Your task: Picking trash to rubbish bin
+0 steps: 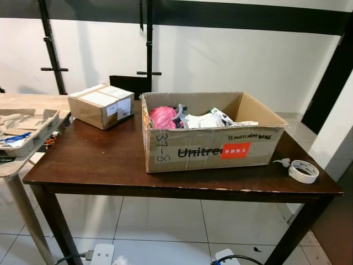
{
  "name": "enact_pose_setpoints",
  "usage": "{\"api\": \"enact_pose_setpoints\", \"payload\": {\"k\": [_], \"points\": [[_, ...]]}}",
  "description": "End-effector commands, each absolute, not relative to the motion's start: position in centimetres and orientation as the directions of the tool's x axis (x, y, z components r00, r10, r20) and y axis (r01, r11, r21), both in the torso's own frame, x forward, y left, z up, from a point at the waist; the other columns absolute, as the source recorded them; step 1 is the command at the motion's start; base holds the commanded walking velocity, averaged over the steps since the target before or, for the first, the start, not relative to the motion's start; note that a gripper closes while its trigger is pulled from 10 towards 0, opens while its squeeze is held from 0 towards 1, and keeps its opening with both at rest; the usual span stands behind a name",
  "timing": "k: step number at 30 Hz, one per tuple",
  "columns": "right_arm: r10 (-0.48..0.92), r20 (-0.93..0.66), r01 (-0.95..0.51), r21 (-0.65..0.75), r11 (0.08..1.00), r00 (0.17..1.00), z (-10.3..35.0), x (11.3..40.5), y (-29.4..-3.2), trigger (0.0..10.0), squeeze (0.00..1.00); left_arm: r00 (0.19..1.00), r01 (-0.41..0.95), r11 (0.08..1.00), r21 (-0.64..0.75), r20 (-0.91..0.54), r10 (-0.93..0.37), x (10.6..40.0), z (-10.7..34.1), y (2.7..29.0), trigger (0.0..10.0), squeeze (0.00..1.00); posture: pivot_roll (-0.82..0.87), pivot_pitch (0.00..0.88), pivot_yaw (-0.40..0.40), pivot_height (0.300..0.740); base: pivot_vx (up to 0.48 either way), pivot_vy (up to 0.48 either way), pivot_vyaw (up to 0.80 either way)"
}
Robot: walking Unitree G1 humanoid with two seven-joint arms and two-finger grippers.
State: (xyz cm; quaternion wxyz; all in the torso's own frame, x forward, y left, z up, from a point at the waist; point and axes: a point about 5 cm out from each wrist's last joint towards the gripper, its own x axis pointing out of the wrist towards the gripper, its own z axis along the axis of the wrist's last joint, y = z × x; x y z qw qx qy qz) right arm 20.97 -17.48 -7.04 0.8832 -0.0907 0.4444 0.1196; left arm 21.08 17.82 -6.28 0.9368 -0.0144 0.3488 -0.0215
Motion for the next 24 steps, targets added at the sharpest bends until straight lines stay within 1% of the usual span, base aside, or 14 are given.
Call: {"api": "enact_pose_setpoints", "payload": {"k": [1,8,10,13,17,20,24], "points": [[0.118,-0.816,-0.278,-0.054,0.959,0.566,-7.20,20.71,-17.66,10.0,0.00,0.760,0.002,0.998,-0.055,-0.649,-0.037,21.28,-6.17,17.82,10.0,0.00,0.05,0.014,-0.065,0.740,0.000,0.000,0.00],[0.114,-0.817,-0.274,-0.056,0.960,0.565,-7.20,20.71,-17.72,10.0,0.00,0.760,-0.012,0.998,-0.059,-0.649,-0.029,21.25,-6.18,17.93,10.0,0.00,0.05,0.025,-0.068,0.740,0.000,0.000,0.00],[0.127,-0.821,-0.321,-0.072,0.944,0.557,-7.20,20.68,-17.67,10.0,0.00,0.766,-0.017,0.998,-0.061,-0.643,-0.026,21.28,-6.13,17.90,10.0,0.00,0.05,0.023,-0.071,0.740,0.000,0.000,0.00],[0.136,-0.822,-0.349,-0.080,0.934,0.553,-7.26,20.56,-17.57,10.0,0.00,0.767,-0.023,0.998,-0.062,-0.642,-0.022,21.27,-6.13,17.91,10.0,0.00,0.05,0.024,-0.073,0.740,0.000,0.000,0.80],[0.120,-0.824,-0.327,-0.082,0.941,0.553,-7.33,20.46,-17.69,10.0,0.00,0.766,-0.028,0.998,-0.064,-0.642,-0.020,21.25,-6.15,17.91,10.0,0.00,0.05,0.027,-0.075,0.740,0.000,0.000,0.80],[0.103,-0.820,-0.285,-0.076,0.956,0.563,-7.29,20.54,-17.83,10.0,0.00,0.770,-0.017,0.996,-0.085,-0.637,-0.041,21.28,-6.11,17.73,10.0,0.00,0.05,0.026,-0.075,0.740,0.000,0.000,0.00],[0.100,-0.826,-0.298,-0.085,0.951,0.554,-7.38,20.38,-17.94,10.0,0.00,0.768,-0.010,0.997,-0.073,-0.639,-0.039,21.28,-6.12,17.72,10.0,0.00,0.04,0.028,-0.073,0.740,0.000,0.000,0.00]]}}
